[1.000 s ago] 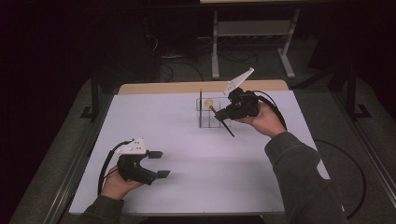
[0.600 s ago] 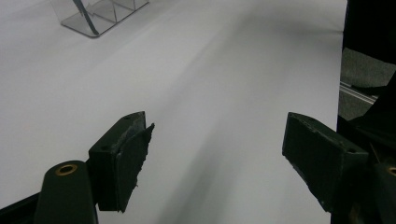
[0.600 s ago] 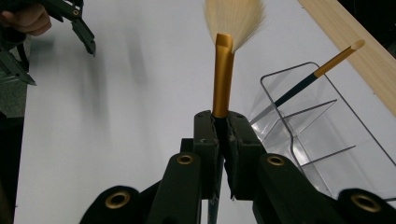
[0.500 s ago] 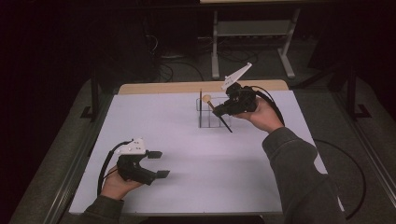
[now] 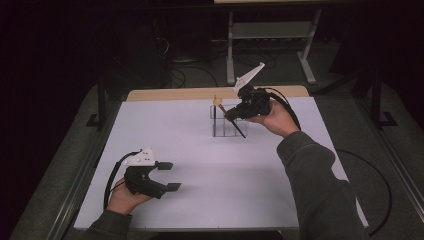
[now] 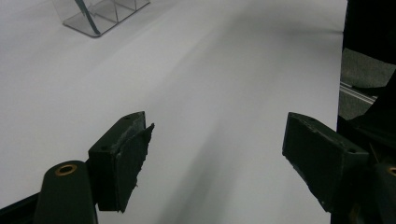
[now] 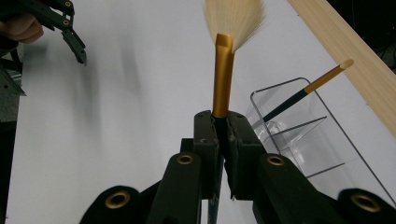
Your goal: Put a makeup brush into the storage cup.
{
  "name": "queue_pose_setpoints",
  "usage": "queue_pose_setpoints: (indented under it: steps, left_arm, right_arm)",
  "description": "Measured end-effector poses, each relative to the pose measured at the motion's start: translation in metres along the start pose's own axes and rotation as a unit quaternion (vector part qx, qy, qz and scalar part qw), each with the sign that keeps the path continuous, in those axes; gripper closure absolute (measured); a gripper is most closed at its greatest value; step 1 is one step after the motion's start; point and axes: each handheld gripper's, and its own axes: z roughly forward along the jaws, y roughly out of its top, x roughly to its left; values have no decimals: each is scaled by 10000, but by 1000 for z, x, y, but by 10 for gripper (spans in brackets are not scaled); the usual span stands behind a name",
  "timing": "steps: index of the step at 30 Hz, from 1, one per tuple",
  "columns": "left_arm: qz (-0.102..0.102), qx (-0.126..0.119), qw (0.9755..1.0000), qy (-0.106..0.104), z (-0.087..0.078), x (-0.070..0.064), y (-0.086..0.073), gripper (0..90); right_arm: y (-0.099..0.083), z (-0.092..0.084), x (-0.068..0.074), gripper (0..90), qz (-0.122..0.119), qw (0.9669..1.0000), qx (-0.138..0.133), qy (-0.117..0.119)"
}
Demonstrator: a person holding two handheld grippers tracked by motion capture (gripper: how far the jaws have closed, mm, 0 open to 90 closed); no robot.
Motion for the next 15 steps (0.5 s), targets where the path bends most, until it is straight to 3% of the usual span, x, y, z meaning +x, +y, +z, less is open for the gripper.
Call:
queue_pose_setpoints:
  steps: [15]
  left_arm:
    - [-41,-58,10000,4,0,0,0,214]
  right_arm:
    - [5,4,-11,830,34,10000,-12,-53]
